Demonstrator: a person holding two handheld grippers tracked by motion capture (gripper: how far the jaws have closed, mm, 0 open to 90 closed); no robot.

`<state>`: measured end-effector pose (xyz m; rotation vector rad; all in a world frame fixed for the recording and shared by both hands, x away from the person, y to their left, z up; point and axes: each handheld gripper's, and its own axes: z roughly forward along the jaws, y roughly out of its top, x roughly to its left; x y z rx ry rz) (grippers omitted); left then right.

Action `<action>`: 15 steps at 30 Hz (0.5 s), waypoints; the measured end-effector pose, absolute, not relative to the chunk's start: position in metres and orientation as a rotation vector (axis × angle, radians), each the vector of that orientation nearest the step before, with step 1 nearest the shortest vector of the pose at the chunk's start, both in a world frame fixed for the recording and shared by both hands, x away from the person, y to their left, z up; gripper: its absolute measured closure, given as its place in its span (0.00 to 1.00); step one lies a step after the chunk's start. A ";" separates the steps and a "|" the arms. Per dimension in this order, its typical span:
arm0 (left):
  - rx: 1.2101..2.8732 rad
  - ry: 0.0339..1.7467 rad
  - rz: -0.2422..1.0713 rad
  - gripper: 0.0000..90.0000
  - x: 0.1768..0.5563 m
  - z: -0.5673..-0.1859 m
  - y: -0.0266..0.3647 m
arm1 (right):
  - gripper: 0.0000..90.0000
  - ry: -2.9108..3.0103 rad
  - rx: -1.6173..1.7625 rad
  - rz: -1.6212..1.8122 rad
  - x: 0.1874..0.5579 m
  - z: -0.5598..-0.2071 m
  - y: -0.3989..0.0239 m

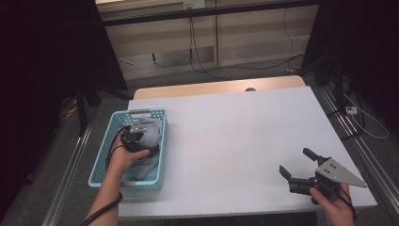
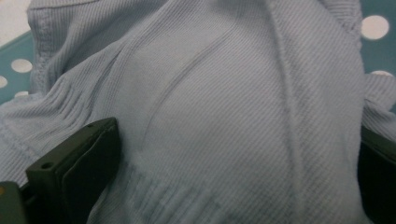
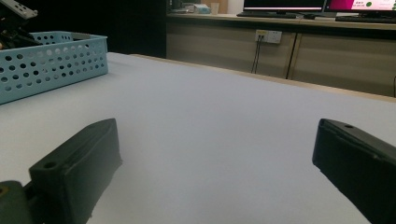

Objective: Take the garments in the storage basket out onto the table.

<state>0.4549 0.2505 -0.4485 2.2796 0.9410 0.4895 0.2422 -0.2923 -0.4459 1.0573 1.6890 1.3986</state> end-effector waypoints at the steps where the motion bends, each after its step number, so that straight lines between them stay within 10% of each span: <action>1: 2.280 0.941 0.490 0.00 0.455 -0.449 0.250 | 0.00 1.689 1.057 1.399 0.242 -0.446 -0.292; 15: 2.253 1.022 0.448 0.00 0.457 -0.453 0.250 | 0.01 1.692 1.050 1.400 0.242 -0.446 -0.292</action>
